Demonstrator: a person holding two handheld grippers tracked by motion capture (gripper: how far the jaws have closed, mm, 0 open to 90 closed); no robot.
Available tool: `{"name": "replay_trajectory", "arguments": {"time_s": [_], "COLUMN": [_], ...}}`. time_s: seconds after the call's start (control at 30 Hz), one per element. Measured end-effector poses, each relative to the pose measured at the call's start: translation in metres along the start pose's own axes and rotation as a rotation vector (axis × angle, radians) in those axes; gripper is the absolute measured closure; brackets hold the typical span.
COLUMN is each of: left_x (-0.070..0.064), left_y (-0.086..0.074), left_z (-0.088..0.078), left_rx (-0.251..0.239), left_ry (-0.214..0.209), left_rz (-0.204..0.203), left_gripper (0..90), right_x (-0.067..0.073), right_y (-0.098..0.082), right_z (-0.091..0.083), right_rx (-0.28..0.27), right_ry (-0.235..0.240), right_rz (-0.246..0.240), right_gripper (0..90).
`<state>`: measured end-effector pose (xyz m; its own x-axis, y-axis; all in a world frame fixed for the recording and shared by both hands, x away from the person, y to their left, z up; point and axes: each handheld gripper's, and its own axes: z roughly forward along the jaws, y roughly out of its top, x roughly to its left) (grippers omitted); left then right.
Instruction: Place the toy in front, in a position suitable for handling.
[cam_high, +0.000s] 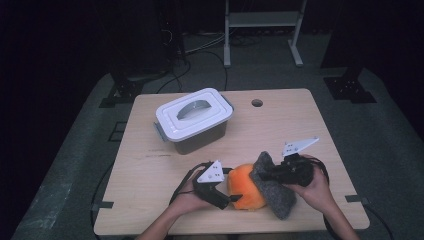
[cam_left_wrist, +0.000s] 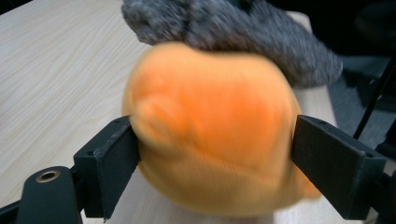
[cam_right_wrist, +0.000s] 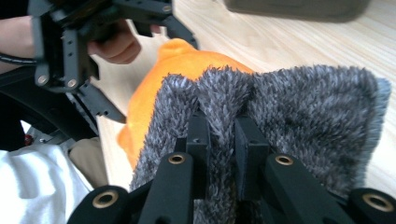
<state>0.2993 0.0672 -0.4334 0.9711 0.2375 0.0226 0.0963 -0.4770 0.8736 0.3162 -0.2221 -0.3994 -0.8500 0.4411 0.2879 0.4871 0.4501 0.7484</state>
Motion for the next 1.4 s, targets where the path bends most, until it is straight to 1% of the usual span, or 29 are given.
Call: {"name": "replay_trajectory", "arguments": {"time_s": [0.07, 0.13, 0.17, 0.2, 0.23, 0.27, 0.3, 0.37, 0.47, 0.6, 0.7, 0.8, 0.83, 0.93, 1.0, 1.07, 1.1, 1.17, 1.2, 1.23, 1.27, 1.3, 1.33, 1.37, 1.4], "left_x": [0.002, 0.002, 0.001, 0.001, 0.0, 0.0, 0.0, -0.001, -0.003, -0.002, -0.004, -0.005, -0.006, -0.006, -0.005, -0.003, -0.002, 0.001, 0.002, 0.003, 0.003, 0.003, 0.002, 0.001, 0.0], "left_y": [0.001, 0.002, 0.002, 0.001, 0.001, 0.001, 0.0, 0.001, 0.001, 0.0, 0.001, 0.002, 0.002, 0.002, 0.002, 0.003, 0.004, 0.005, 0.004, 0.004, 0.003, 0.003, 0.003, 0.004, 0.006], "left_z": [-0.002, -0.001, 0.0, 0.001, 0.001, 0.001, 0.0, 0.0, 0.001, 0.001, 0.003, 0.003, 0.003, 0.002, 0.002, 0.001, 0.001, 0.001, 0.003, 0.004, 0.007, 0.009, 0.008, 0.007, 0.005], "left_rx": [-0.025, -0.026, -0.021, -0.007, -0.001, -0.001, 0.001, -0.009, -0.008, -0.011, -0.014, -0.014, -0.014, -0.009, -0.003, 0.003, 0.005, 0.017, 0.034, 0.044, 0.052, 0.06, 0.071, 0.071, 0.073], "left_ry": [-0.013, -0.022, -0.022, -0.019, -0.012, -0.012, -0.007, -0.01, -0.006, -0.006, -0.005, -0.001, -0.002, -0.002, -0.001, -0.006, -0.009, -0.012, -0.02, -0.032, -0.052, -0.061, -0.067, -0.066, -0.058], "left_rz": [-0.026, -0.043, -0.044, -0.035, -0.028, -0.028, -0.012, -0.005, 0.008, 0.005, 0.013, 0.03, 0.033, 0.036, 0.032, 0.019, 0.005, -0.022, -0.05, -0.069, -0.095, -0.101, -0.078, -0.059, -0.029], "left_gripper": [15.4, 15.4, 15.4, 15.5, 17.6, 20.6, 23.9, 25.9, 26.2, 26.1, 26.1, 26.1, 26.1, 26.1, 26.0, 23.9, 20.3, 13.6, 10.7, 8.7, 8.7, 8.8, 11.3, 18.8, 24.6], "right_x": [0.005, 0.014, 0.018, 0.021, 0.026, 0.026, 0.029, 0.026, 0.018, 0.01, 0.005, 0.006, 0.006, 0.005, 0.001, -0.001, 0.0, 0.004, 0.005, 0.006, 0.008, 0.01, 0.012, 0.014, 0.015], "right_y": [0.0, 0.002, 0.002, 0.003, 0.004, 0.004, 0.005, 0.003, -0.005, -0.016, -0.022, -0.019, -0.016, -0.005, 0.0, 0.0, -0.002, -0.006, -0.007, -0.01, -0.011, -0.014, -0.016, -0.018, -0.019], "right_z": [0.002, 0.007, 0.009, 0.011, 0.014, 0.014, 0.013, 0.009, 0.002, -0.008, -0.015, -0.017, -0.017, -0.015, -0.01, -0.003, 0.0, 0.003, 0.003, 0.002, 0.002, 0.002, 0.001, 0.001, 0.0], "right_rx": [-0.001, -0.004, -0.003, 0.003, 0.008, 0.008, 0.018, 0.008, -0.007, -0.013, -0.019, -0.021, -0.028, -0.036, -0.039, -0.023, -0.02, -0.031, -0.037, -0.039, -0.04, -0.04, -0.039, -0.044, -0.045], "right_ry": [0.017, 0.034, 0.042, 0.046, 0.048, 0.048, 0.034, 0.043, 0.06, 0.053, 0.053, 0.047, 0.045, 0.039, 0.036, 0.041, 0.043, 0.044, 0.045, 0.045, 0.048, 0.046, 0.046, 0.044, 0.046], "right_rz": [-0.008, -0.026, -0.039, -0.046, -0.066, -0.066, -0.081, -0.069, -0.036, 0.005, 0.038, 0.035, 0.03, 0.017, 0.022, 0.026, 0.024, 0.027, 0.028, 0.026, 0.028, 0.025, 0.026, 0.024, 0.024], "right_gripper": [77.7, 77.6, 77.6, 77.7, 77.7, 77.7, 77.6, 77.7, 77.8, 77.8, 77.8, 77.8, 77.8, 77.6, 77.4, 77.5, 77.5, 77.4, 77.5, 77.6, 77.7, 77.8, 77.8, 77.9, 77.9]}}
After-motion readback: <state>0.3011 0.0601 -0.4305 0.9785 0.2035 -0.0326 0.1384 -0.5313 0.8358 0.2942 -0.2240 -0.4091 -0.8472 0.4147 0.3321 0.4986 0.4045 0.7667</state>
